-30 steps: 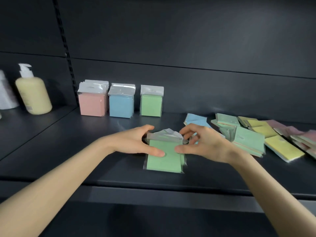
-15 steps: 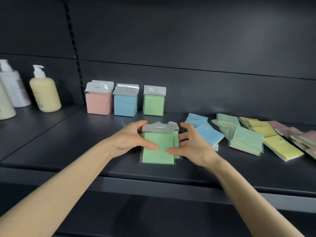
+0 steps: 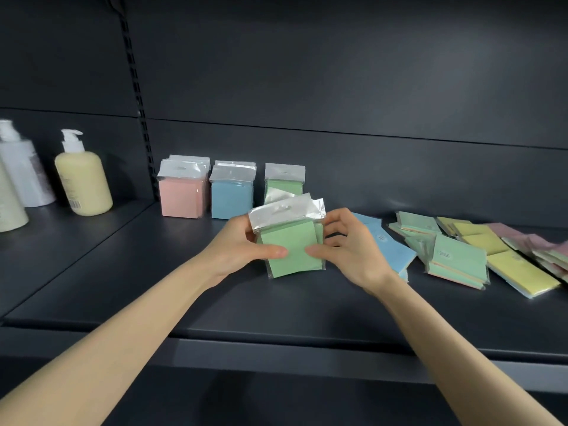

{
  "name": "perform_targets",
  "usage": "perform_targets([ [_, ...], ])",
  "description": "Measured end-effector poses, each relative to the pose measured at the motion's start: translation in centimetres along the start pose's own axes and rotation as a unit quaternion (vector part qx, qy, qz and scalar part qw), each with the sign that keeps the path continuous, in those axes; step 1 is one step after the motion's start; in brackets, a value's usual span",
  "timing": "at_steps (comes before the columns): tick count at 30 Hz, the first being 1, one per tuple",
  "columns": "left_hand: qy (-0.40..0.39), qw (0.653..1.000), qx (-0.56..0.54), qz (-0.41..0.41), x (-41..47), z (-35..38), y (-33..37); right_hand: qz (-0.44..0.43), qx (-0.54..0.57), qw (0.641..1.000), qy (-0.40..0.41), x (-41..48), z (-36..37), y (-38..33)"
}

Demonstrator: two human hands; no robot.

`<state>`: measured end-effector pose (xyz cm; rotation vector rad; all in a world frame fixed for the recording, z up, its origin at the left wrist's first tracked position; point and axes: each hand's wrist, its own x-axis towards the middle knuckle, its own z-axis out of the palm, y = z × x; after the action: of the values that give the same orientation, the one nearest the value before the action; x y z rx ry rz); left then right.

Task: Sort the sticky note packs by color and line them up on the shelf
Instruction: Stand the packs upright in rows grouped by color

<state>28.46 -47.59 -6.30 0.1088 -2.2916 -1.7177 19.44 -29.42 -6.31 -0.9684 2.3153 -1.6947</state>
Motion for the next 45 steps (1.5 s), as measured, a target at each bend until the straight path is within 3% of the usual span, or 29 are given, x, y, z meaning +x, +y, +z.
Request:
perform_targets([
  [8, -0.009, 1.0, -0.002, -0.023, 1.6, -3.0, -1.6, 0.052, 0.015, 0.999, 0.004, 1.6, 1.2, 0.6],
  [13, -0.021, 0.999, -0.032, -0.035, 2.1, -3.1, -2.4, 0.073, -0.041, 0.996, -0.012, 2.1, 2.0, 0.5],
  [18, 0.061, 0.983, -0.16, -0.064, 2.8, -4.2, -2.4, 0.089, 0.204, 0.972, 0.073, 3.2, 0.8, -0.2],
  [22, 0.084, 0.967, -0.231, -0.065, 3.8, -4.1, -2.0, 0.092, 0.246, 0.962, 0.081, 4.5, 0.5, -0.4],
  [28, 0.057, 0.979, -0.191, -0.05, 5.6, -2.5, -1.1, 0.1, 0.272, 0.956, 0.053, 6.2, 1.6, -0.6],
  [31, 0.094, 0.976, -0.195, -0.039, 6.1, -2.1, -1.2, 0.089, 0.255, 0.961, 0.063, 7.6, 1.1, -0.8],
  [34, 0.146, 0.967, -0.205, -0.035, 6.1, -2.4, -1.6, 0.055, 0.316, 0.941, 0.111, 9.2, -0.3, -0.8],
  [37, 0.161, 0.965, -0.207, -0.031, 5.9, -2.9, -2.0, 0.049, 0.381, 0.92, 0.08, 9.7, -1.2, -0.1],
  [41, 0.163, 0.961, -0.22, -0.04, 5.8, -2.3, -2.2, 0.087, 0.315, 0.945, 0.007, 9.0, 0.9, 1.1],
  [45, 0.141, 0.956, -0.255, -0.045, 5.7, -2.3, -2.5, 0.083, 0.242, 0.967, -0.003, 8.8, 2.8, 1.1],
])
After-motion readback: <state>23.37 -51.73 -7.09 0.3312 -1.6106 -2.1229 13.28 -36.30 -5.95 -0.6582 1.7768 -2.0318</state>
